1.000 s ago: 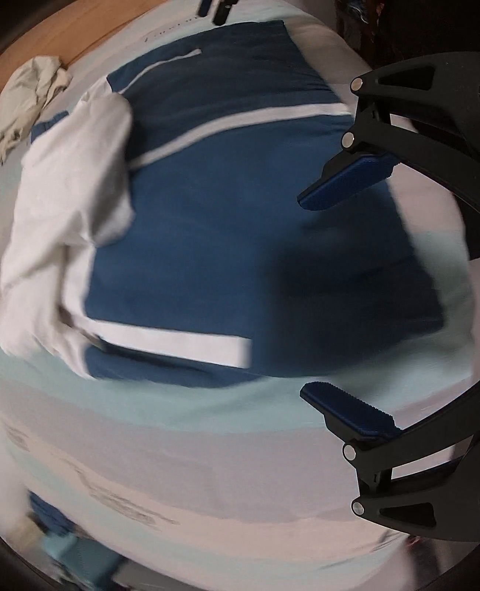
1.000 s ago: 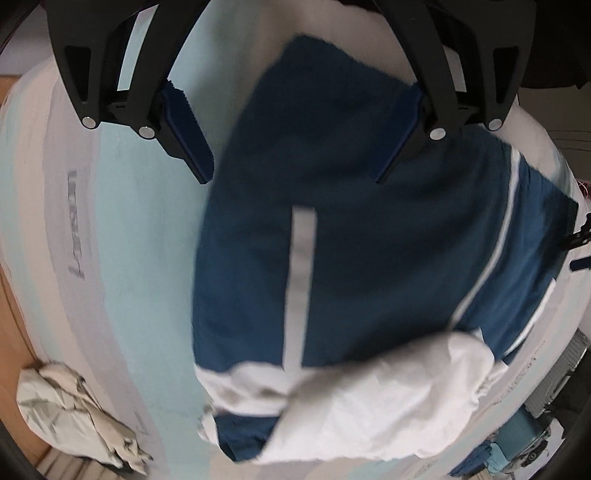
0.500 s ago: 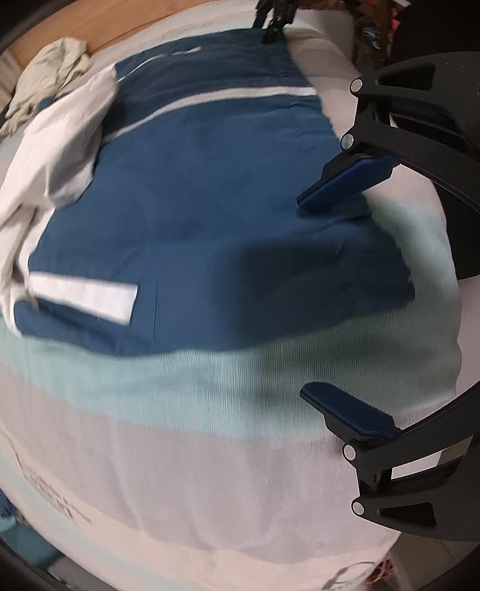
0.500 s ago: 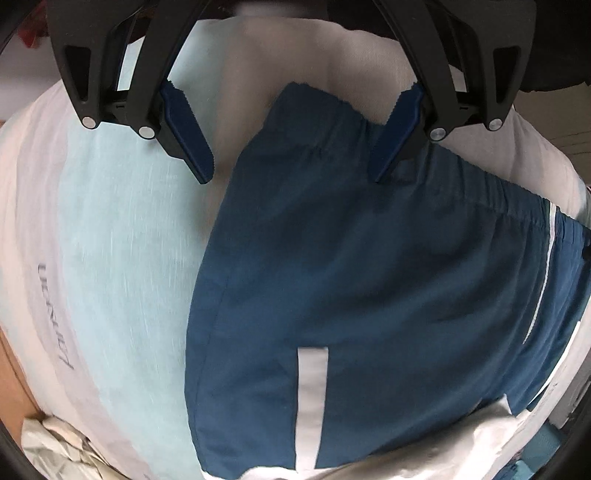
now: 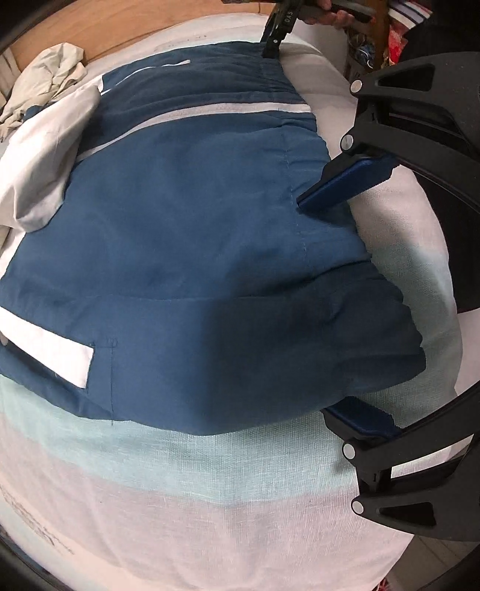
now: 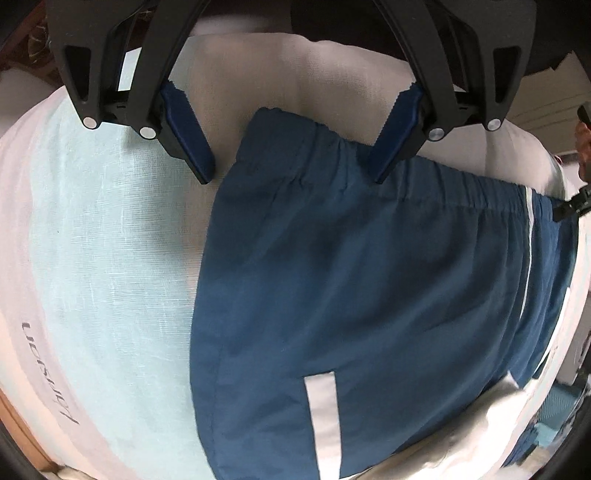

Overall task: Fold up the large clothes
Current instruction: 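Move both tools to the blue hem and close on it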

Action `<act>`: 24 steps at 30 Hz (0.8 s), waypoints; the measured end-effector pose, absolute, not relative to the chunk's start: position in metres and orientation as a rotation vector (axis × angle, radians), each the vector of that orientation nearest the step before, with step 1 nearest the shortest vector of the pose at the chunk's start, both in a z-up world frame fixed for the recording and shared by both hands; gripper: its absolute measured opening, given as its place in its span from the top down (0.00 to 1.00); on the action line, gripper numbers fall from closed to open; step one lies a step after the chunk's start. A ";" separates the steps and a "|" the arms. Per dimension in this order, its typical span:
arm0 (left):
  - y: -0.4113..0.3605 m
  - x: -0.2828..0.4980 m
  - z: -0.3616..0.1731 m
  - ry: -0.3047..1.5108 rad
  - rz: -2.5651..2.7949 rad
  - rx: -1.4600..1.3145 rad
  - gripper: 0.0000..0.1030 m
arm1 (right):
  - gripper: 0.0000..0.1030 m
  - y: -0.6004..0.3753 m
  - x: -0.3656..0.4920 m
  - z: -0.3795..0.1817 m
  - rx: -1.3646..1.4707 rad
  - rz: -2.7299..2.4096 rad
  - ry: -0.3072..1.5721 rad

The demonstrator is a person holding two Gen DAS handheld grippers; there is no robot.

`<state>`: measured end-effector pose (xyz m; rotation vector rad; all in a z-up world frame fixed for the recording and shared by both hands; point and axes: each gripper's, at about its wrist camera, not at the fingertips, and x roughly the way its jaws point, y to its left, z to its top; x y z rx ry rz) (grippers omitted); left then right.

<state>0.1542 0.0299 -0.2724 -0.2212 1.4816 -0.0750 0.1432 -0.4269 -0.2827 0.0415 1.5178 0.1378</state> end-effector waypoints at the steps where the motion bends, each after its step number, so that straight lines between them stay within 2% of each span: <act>1: 0.034 0.154 -0.271 1.484 -0.076 -0.219 0.15 | 0.26 -0.431 0.145 -0.283 0.065 0.142 1.513; 6: 0.039 0.160 -0.271 1.514 -0.069 -0.258 0.23 | 0.28 -0.434 0.161 -0.284 0.131 0.131 1.528; 8: 0.050 0.163 -0.272 1.520 -0.059 -0.281 0.33 | 0.33 -0.438 0.164 -0.289 0.154 0.116 1.537; 10: 0.063 0.163 -0.269 1.520 -0.054 -0.304 0.42 | 0.52 -0.443 0.163 -0.290 0.181 0.113 1.546; 12: 0.069 0.162 -0.266 1.528 -0.049 -0.302 0.54 | 0.63 -0.448 0.165 -0.292 0.199 0.109 1.556; 13: 0.071 0.161 -0.264 1.532 -0.042 -0.297 0.64 | 0.69 -0.447 0.165 -0.292 0.197 0.107 1.560; 14: 0.076 0.161 -0.262 1.535 -0.037 -0.300 0.71 | 0.71 -0.446 0.167 -0.291 0.184 0.107 1.564; 16: 0.092 0.160 -0.256 1.537 -0.042 -0.329 0.77 | 0.78 -0.448 0.171 -0.287 0.165 0.111 1.572; 17: 0.099 0.157 -0.253 1.537 -0.051 -0.339 0.87 | 0.79 -0.447 0.172 -0.286 0.161 0.106 1.581; 24: 0.093 0.163 -0.241 1.533 -0.101 -0.263 0.92 | 0.82 -0.423 0.180 -0.277 0.102 0.103 1.589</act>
